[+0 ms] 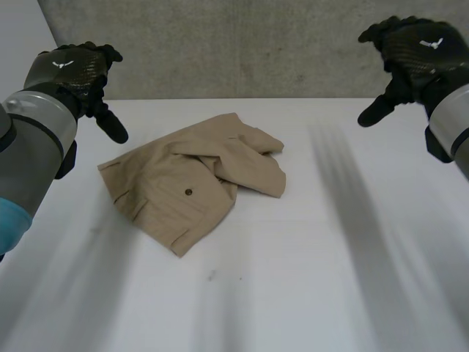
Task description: Fold the shorts.
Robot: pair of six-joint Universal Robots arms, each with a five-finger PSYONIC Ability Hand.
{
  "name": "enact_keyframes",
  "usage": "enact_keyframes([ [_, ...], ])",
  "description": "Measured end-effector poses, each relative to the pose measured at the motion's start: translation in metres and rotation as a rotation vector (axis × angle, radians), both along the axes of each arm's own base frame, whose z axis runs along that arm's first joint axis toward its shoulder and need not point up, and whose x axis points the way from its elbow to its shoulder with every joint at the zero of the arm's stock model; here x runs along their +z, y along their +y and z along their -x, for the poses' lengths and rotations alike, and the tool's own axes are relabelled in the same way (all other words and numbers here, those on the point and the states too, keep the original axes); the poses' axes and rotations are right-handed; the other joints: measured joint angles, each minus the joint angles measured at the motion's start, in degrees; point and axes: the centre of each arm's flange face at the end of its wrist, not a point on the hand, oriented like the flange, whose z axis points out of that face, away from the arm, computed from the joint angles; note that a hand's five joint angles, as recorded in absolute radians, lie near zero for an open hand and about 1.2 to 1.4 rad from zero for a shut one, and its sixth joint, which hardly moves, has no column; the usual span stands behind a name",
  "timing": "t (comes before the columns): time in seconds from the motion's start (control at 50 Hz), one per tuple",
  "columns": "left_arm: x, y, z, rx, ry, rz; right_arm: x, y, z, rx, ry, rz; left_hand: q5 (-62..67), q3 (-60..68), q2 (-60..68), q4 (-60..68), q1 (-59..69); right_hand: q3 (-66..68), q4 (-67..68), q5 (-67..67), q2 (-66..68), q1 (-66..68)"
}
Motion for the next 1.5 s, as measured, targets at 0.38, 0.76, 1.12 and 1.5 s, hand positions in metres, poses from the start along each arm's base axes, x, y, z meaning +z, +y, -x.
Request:
enact_keyframes([
  [0.38,0.007,0.011,-0.001,-0.009,0.069,-0.004,0.002,0.000,0.006,-0.069,-0.012,-0.042,0.0,0.0,0.0,0.0,0.0,0.0,0.0,0.0,0.0,0.0],
  [0.76,-0.055,0.031,0.031,-0.155,-0.055,-0.246,-0.034,0.004,-0.006,0.036,0.094,-0.119,0.0,0.0,0.1,0.1,0.2,0.0,0.0,0.0,0.0,0.0],
  [1.12,-0.175,0.035,0.059,-0.152,-0.248,-0.514,-0.058,0.011,-0.014,0.069,0.171,-0.165,4.9,5.2,5.9,6.0,6.4,0.0,0.0,0.0,0.0,0.0],
  [1.5,-0.195,0.012,0.058,-0.029,-0.217,-0.406,-0.068,0.010,-0.015,0.072,0.180,-0.194,16.9,17.0,17.7,17.8,17.8,0.0,0.0,0.0,0.0,0.0],
])
